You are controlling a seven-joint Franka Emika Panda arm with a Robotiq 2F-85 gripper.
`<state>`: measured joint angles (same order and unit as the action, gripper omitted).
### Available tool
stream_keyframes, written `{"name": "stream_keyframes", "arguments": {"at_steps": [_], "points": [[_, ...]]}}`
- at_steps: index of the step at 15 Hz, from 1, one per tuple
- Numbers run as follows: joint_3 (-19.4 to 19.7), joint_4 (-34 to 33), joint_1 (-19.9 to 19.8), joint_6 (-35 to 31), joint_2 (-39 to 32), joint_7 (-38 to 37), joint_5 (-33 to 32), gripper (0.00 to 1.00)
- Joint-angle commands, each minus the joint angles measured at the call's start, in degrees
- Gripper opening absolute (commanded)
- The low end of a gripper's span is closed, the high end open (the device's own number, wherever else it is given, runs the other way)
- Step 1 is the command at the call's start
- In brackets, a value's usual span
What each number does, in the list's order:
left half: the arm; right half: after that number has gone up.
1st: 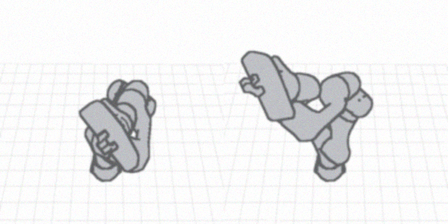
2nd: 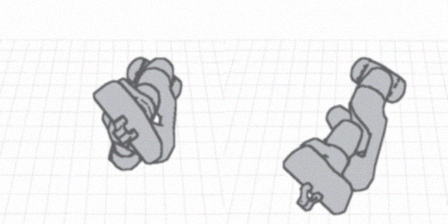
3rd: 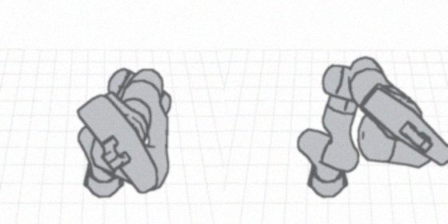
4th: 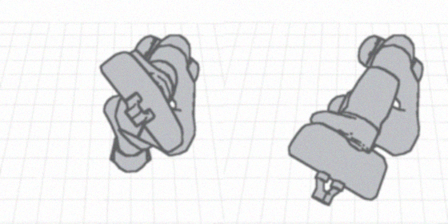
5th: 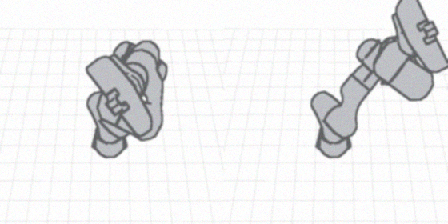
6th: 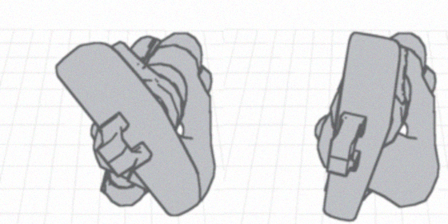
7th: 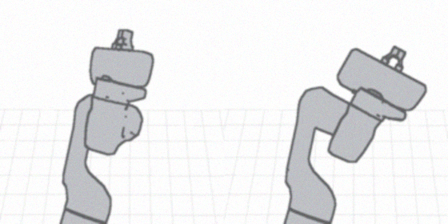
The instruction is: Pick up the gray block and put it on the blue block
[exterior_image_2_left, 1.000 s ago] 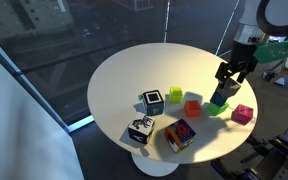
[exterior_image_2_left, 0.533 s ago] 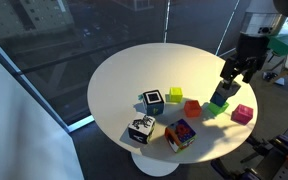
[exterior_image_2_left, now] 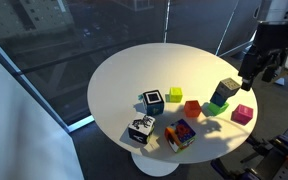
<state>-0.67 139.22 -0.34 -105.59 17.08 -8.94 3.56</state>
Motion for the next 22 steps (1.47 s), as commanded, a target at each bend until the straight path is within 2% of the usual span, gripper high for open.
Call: {"name": "stream_keyframes", "arguments": {"at_steps": [1,6,13,22], "points": [[-1.0,-0.3,0.2,4.5,5.1,-0.9,-0.5,1.0],[-2.4,-0.3,0.2,6.1,11.0,-1.6,-0.9,1.0],[-3.4,0.4,0.2,3.1,17.7,-0.8,-1.0,1.0],[-3.2,0.2,0.3,3.1,17.4,-0.4,-0.3,1.0]]}}
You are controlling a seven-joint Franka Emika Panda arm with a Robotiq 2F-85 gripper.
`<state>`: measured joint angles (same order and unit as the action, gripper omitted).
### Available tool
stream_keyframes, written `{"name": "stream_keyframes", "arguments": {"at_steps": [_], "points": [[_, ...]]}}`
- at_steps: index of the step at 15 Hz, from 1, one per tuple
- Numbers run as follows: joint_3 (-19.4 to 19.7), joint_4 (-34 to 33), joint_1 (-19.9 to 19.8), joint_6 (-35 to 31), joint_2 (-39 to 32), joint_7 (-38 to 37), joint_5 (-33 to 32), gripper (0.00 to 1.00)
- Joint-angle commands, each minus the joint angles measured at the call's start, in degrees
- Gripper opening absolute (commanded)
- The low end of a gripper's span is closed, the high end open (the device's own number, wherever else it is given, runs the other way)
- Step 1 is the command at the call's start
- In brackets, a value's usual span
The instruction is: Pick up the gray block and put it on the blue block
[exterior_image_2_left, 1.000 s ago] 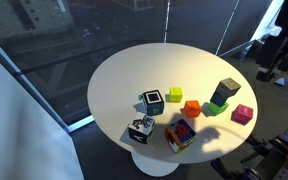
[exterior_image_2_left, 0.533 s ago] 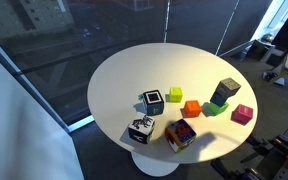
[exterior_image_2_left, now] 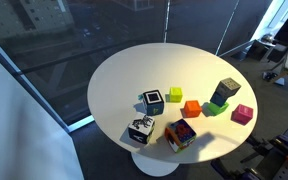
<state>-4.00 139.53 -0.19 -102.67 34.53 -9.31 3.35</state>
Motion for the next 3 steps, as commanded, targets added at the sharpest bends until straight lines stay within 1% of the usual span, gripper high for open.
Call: {"name": "stream_keyframes", "arguments": {"at_steps": [1,3], "points": [[0.1,-0.1,0.1,0.1,0.0,-0.1,-0.1,1.0],[0.1,-0.1,0.1,0.1,0.0,-0.1,-0.1,1.0]]}}
